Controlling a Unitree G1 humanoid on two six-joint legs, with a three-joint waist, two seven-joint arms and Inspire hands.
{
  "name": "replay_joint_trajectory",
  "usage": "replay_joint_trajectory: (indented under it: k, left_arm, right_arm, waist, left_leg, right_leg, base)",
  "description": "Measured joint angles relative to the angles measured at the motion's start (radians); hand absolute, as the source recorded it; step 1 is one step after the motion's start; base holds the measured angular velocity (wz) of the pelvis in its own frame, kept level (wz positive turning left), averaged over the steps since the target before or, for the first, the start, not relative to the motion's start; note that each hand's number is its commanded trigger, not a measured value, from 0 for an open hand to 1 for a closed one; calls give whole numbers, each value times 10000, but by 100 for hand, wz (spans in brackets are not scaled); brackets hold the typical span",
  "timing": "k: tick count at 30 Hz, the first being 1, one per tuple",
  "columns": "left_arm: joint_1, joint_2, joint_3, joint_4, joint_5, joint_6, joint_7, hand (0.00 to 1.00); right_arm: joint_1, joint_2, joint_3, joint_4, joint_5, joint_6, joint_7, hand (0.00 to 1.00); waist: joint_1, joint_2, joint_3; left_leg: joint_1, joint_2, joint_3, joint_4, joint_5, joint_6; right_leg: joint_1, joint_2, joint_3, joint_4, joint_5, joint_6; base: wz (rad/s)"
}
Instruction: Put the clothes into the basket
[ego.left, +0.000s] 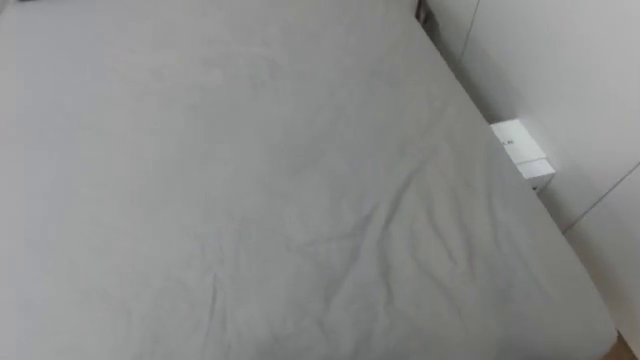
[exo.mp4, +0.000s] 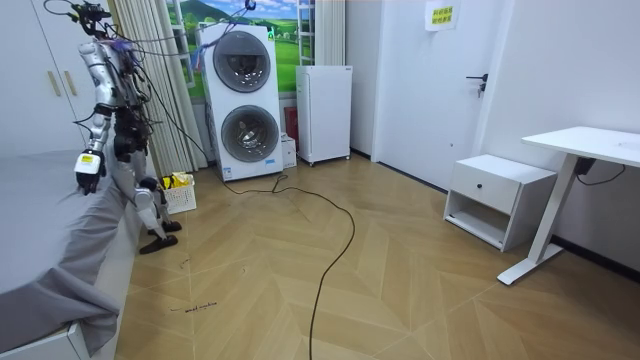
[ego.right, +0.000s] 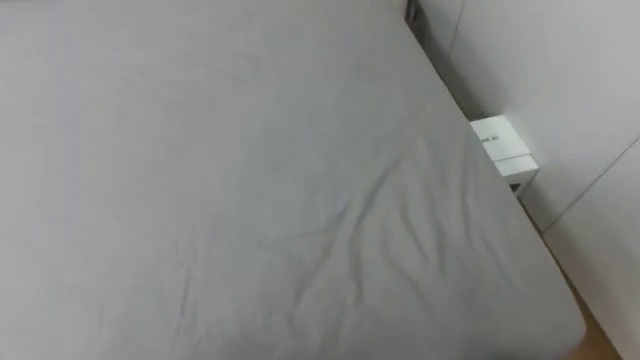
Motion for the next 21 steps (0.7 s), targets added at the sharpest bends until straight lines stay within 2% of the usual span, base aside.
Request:
replay_joint_trajectory:
  k: [2,6,7,10,11,14,21]
  left_arm:
    - [57,-134,226,-3,0,-254,5,0]
    - [42,-374,549,1,-26,-458,165,0]
    - [36,-411,577,1,-29,-526,185,0]
    - [76,-549,625,-10,-7,-725,181,0]
    - [99,-597,614,-62,41,-784,181,0]
    - [98,-615,575,-59,138,-946,180,0]
    - [64,-636,526,-19,143,-1008,169,0]
  right_arm:
    - [94,130,204,195,-339,55,286,0]
    - [169,269,677,311,-889,111,765,0]
    - [160,291,773,315,-1287,205,911,0]
    - [243,271,823,431,-2020,376,996,0]
    - [340,258,913,434,-2134,392,997,0]
    - [391,272,1237,435,-2260,489,971,0]
    - [395,272,1461,632,-2286,528,797,0]
  waist:
    - [69,-73,-2]
    - [328,-147,8]
    - [387,-149,9]
    - [449,-148,7]
    - [568,-157,2]
    - [635,-170,5]
    - [840,-180,19]
  left_leg:
    - [81,-63,-204,-8,6,6]
    - [128,-93,-242,-22,6,8]
    - [118,-104,-294,-19,5,8]
    - [138,-235,-818,-10,5,14]
    - [132,-252,-858,-11,2,19]
    - [101,-283,-1049,-11,-8,35]
    - [119,-292,-1124,-14,-9,35]
  right_leg:
    - [141,-21,-35,-3,-79,59]
    - [218,-50,-104,-5,-104,66]
    - [238,-98,-269,-10,-105,60]
    - [366,-152,-422,-47,-118,42]
    - [385,-153,-422,-71,-121,42]
    - [423,-172,-546,-132,-113,49]
    - [489,-176,-623,-164,-122,45]
  base:
    - [28]
    - [5]
    - [14]
    - [22]
    - [17]
    - [9]
    - [3]
